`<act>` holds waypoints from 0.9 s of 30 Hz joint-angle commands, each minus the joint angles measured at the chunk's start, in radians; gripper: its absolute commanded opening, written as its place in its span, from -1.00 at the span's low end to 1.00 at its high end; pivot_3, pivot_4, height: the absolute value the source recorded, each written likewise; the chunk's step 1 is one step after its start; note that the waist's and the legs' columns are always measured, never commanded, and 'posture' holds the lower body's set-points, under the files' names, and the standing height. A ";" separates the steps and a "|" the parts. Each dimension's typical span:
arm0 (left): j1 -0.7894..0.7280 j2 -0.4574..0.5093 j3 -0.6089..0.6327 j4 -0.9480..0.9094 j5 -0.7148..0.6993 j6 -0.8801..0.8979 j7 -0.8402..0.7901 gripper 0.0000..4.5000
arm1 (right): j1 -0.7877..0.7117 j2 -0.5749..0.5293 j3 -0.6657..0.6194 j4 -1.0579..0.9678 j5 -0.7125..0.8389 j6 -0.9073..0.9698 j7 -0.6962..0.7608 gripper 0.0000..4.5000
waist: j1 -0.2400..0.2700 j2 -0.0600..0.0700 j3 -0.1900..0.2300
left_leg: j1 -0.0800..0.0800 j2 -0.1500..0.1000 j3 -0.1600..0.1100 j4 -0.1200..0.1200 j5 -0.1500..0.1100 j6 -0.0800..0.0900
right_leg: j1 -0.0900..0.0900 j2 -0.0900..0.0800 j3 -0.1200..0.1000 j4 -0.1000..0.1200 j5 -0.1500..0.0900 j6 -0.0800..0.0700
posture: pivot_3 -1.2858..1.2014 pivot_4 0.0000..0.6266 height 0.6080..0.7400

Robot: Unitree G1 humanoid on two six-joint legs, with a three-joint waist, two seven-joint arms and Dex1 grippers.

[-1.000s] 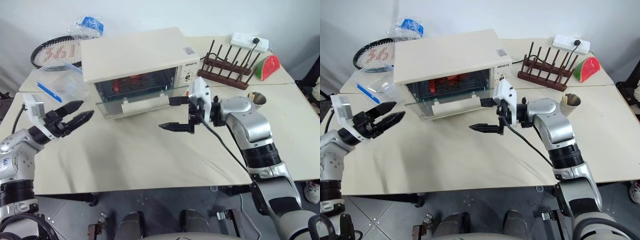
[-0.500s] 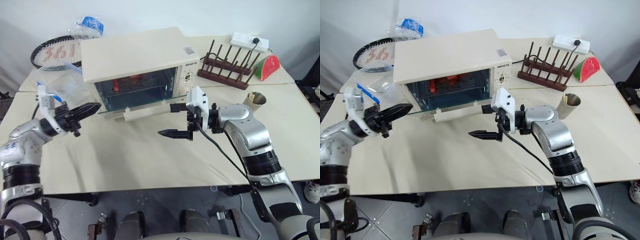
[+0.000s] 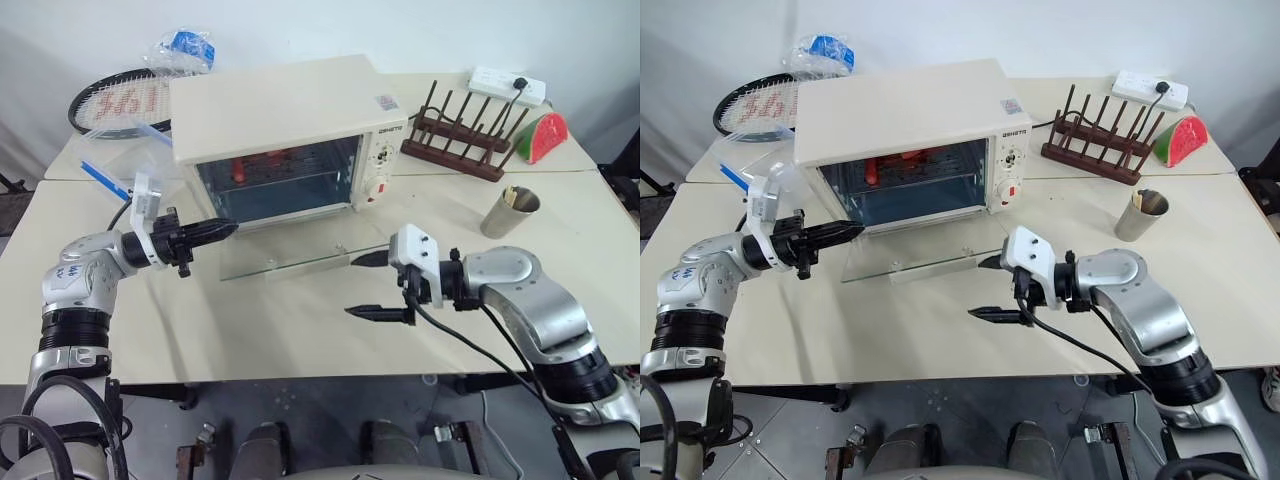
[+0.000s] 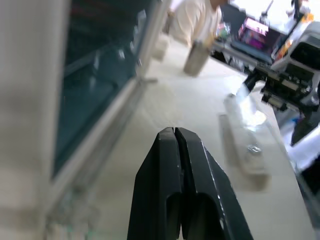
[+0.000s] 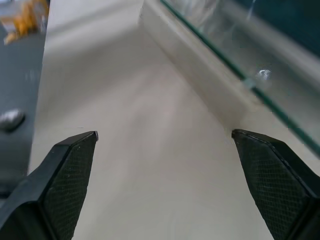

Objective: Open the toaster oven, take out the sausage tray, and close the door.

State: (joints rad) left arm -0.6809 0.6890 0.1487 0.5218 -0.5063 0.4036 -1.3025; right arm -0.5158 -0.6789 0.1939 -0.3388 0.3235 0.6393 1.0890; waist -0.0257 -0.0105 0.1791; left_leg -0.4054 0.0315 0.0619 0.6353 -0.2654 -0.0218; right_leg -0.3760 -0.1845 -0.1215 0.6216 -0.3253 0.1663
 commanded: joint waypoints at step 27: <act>0.053 -0.033 -0.130 -0.038 0.194 -0.220 0.000 -0.99 | -0.390 0.110 0.236 0.170 -0.357 -0.122 -0.364 1.00 | 0.021 -0.003 -0.001 | -0.002 0.000 0.005 0.012 -0.004 0.004 | 0.000 -0.001 0.005 0.002 0.000 0.000 | 0.03 -0.52 1.00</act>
State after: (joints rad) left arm -0.6726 0.6725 -0.0311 0.5010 -0.2698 0.2173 -1.3110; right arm -0.8636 -0.5809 0.3751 -0.2093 0.0845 0.5696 0.7871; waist -0.0045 -0.0131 0.1780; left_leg -0.4076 0.0316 0.0671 0.6477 -0.2693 -0.0178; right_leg -0.3760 -0.1856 -0.1171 0.6240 -0.3254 0.1661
